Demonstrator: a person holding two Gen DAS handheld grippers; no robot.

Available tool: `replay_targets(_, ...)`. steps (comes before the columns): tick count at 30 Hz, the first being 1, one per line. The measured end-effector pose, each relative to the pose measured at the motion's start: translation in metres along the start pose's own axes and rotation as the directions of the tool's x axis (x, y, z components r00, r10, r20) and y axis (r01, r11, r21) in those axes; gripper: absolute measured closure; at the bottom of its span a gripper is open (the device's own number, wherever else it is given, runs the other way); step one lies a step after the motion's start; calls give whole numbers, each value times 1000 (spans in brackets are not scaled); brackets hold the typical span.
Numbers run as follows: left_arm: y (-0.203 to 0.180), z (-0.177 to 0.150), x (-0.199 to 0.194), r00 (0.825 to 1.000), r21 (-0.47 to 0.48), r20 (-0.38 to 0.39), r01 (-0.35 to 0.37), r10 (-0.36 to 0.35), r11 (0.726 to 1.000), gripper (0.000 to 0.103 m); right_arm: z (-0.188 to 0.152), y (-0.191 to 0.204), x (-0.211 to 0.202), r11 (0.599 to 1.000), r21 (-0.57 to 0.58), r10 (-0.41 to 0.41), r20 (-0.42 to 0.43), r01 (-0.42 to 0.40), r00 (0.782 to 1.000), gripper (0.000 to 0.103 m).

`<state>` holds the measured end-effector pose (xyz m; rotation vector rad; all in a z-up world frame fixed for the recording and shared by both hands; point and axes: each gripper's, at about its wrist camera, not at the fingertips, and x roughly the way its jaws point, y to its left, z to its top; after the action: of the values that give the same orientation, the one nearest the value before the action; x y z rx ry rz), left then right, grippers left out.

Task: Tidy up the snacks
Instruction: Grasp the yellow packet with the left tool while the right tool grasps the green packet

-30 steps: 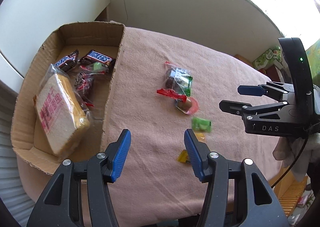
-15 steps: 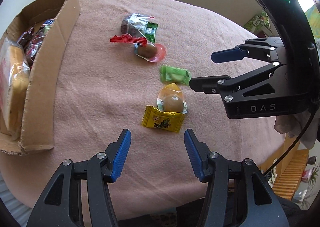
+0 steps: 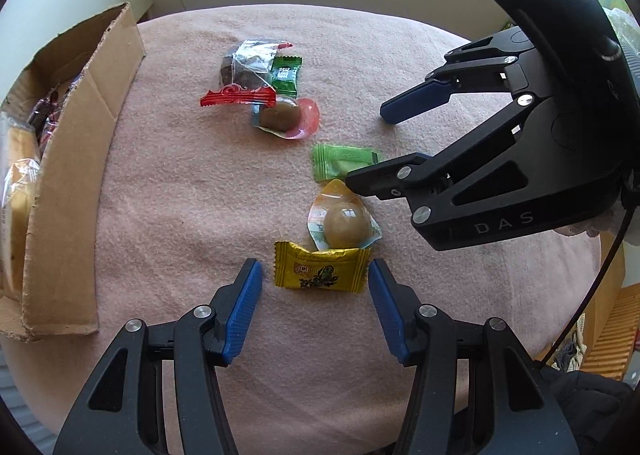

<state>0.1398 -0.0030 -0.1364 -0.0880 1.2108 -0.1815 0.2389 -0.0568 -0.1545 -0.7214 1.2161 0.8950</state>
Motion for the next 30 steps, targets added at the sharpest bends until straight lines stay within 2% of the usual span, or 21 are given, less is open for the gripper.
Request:
replay_targets(6, -10, 4, 5, 999, 16, 28, -26, 25, 1000, 48, 11, 8, 8, 999, -52, -1, 10, 2, 1000, 39)
replay_targets(13, -17, -4, -2, 998, 31, 55, -41, 39, 999, 50, 28, 27, 20, 995, -100, -10, 18, 12, 1000, 52)
replay_targets(15, -19, -7, -4, 996, 32, 65, -55, 53, 998, 58, 27, 30, 19, 994, -107, -16, 22, 18, 1000, 59)
replay_targets(16, -17, -8, -5, 996, 22, 70, -51, 49, 998, 60, 27, 28, 19, 994, -104, -16, 24, 18, 1000, 64)
replay_targets(19, -12, -9, -7, 997, -11, 77, -30, 31, 999, 67, 28, 25, 17, 995, -95, -11, 28, 14, 1000, 70)
replay_targets(24, -1, -10, -12, 996, -62, 85, 20, -15, 998, 71, 26, 15, 9, 996, -90, -6, 38, 9, 999, 74)
replay_targets(30, 0, -16, -17, 995, -68, 94, 43, -37, 997, 71, 23, 10, 6, 997, -72, -3, 49, 6, 999, 75)
